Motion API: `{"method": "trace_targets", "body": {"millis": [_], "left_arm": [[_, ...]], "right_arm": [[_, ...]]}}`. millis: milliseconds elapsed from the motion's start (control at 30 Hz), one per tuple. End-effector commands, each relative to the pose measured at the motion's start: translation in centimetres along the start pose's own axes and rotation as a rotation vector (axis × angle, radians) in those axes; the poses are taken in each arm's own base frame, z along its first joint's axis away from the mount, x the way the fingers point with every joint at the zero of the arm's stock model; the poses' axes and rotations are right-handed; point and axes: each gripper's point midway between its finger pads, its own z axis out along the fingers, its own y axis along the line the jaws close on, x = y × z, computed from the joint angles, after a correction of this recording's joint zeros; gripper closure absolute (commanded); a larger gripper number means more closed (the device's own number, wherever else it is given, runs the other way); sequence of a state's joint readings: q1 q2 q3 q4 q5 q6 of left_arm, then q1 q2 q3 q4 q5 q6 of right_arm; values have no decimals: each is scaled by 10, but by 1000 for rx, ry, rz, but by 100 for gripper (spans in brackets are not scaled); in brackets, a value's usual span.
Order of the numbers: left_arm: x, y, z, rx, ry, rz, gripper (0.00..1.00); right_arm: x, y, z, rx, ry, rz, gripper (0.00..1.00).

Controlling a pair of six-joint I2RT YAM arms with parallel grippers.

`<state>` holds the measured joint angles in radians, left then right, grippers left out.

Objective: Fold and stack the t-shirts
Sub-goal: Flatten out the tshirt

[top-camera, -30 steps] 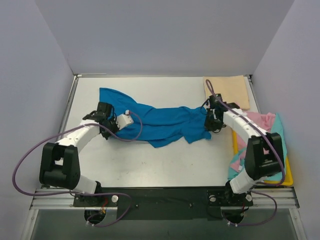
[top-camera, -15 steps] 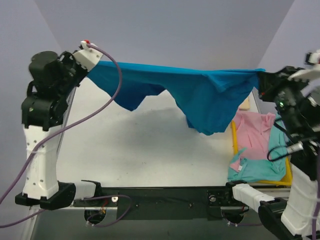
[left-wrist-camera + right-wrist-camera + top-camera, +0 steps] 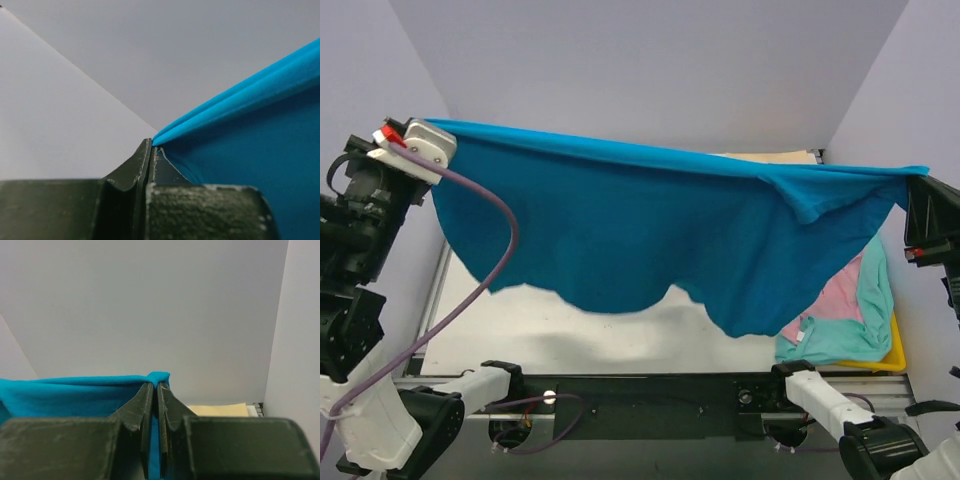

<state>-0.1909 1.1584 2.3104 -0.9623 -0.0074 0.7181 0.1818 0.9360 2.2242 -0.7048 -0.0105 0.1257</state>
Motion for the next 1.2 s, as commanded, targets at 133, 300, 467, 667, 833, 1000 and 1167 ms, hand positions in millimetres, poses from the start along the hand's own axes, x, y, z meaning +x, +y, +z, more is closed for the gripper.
{"method": "trace_targets", "body": {"millis": [133,300,467,667,833,1000,1167], "left_arm": [[77,-27,61,24,264,58,100],[110,-30,107,-4,332,97,100],[128,-14,167,-94,332,91,100],[113,33,209,-242,249,98,100],[116,46,219,-265,246,146,100],[149,16,211,-144,311,202,100],[214,-52,182,66,428,271,100]], "right_arm": [[60,2,74,6,156,-24,100],[126,13,146,-37,307,4,100],[146,19,218,-55,295,67,100],[127,15,292,-72,141,234,100],[106,12,301,-90,51,235,100],[117,11,272,-86,130,176,100],[233,1,214,-54,444,163,100]]}}
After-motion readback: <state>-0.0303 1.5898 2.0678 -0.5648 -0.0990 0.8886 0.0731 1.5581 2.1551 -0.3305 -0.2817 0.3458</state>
